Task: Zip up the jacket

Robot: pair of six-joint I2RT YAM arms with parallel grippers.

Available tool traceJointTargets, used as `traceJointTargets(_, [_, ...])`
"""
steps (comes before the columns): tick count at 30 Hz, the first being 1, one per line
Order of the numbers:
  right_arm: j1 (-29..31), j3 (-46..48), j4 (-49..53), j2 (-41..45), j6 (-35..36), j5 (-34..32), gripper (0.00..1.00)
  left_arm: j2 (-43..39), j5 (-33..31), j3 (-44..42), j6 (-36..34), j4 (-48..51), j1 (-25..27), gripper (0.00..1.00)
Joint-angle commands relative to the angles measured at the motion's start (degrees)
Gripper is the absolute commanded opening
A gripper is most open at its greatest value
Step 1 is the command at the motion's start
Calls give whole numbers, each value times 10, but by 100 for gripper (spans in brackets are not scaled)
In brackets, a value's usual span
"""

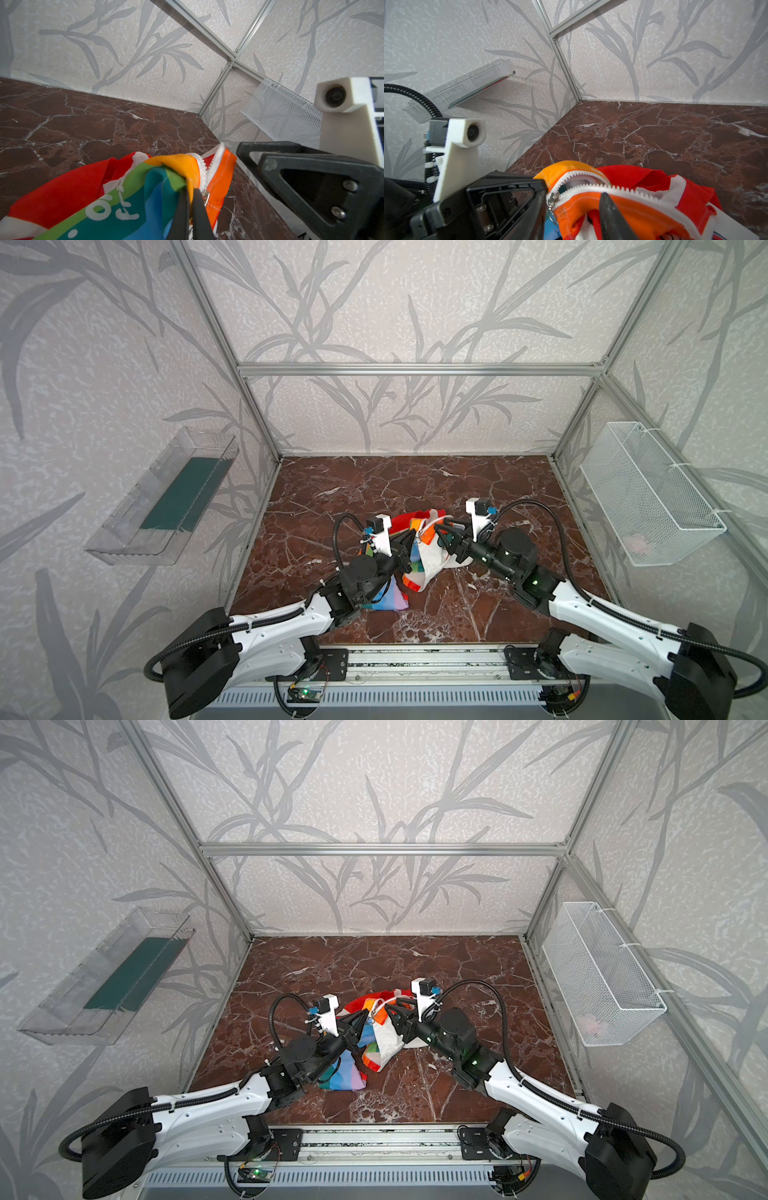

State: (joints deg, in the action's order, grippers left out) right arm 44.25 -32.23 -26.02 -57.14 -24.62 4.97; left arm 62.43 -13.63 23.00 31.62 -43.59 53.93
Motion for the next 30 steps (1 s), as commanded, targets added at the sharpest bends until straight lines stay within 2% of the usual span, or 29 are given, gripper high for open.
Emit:
traceJointTargets(1, [9,-2,99,46,16,-10,48,-10,2,13,22,17,-1,0])
traceJointTargets(5, [55,-23,247,105,125,-72,50,-26,7,25,33,55,-1,0])
traceJointTargets(7, [91,-23,277,122,196,-104,50,-36,11,32,40,83,-1,0])
traceJointTargets(10, [139,-9,262,130,282,-143,50,-54,24,39,55,120,-1,0])
traceJointTargets(13, [177,14,197,128,329,-138,50,-80,29,46,76,167,-1,0])
traceJointTargets(17, [187,29,115,103,353,-134,50,-108,31,54,90,217,-1,0])
traceJointTargets(22, [233,11,39,19,388,-197,50,-115,40,59,109,235,-1,0])
traceJointTargets(30, [248,6,-38,-53,365,-254,49,-132,38,60,110,253,-1,0])
